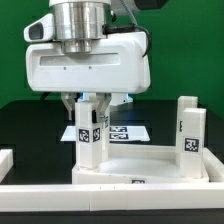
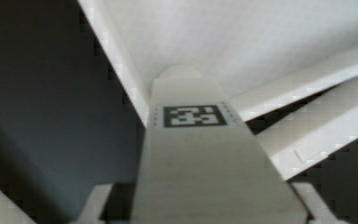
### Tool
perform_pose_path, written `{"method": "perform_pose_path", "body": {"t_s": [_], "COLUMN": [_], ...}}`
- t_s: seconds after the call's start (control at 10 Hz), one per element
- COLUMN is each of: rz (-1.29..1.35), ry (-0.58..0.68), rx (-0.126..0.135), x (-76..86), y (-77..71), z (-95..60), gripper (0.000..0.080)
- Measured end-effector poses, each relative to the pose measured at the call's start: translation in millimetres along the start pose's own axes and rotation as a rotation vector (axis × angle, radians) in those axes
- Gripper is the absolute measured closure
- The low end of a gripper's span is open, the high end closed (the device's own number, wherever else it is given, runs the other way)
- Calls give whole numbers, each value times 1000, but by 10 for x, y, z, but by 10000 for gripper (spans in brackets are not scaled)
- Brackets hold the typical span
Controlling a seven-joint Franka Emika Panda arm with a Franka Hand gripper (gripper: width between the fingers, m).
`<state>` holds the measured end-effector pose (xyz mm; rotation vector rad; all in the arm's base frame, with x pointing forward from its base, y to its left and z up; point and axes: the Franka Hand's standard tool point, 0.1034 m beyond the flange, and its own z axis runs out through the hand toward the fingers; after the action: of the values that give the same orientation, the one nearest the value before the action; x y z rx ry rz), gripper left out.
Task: Assemble desk
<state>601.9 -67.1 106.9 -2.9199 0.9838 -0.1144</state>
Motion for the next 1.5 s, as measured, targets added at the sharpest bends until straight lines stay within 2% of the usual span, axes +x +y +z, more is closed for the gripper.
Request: {"method": "perform_pose_path", "body": {"t_s": [0.2,0.4,0.8,0.9,1.0,1.1,1.2,1.3,1.4,1.5], "rz": [108,461,964,953,932,858,644,451,316,263], "ry": [1,10,-16,-16,-15,-9,-1,-4,-24,-16], "rx": [0,19,134,133,133,130,119,112,96,97], "x": [1,1,10,6,4,2,-23,-62,-127,-111], "y": [-2,-71,-131,-140,-141,-153,-212,-220,-223,-213], "z": [1,1,26,26,28,20,-17,12,52,46], "gripper": [512,512,511,511,425,269,269,172,172,154]}}
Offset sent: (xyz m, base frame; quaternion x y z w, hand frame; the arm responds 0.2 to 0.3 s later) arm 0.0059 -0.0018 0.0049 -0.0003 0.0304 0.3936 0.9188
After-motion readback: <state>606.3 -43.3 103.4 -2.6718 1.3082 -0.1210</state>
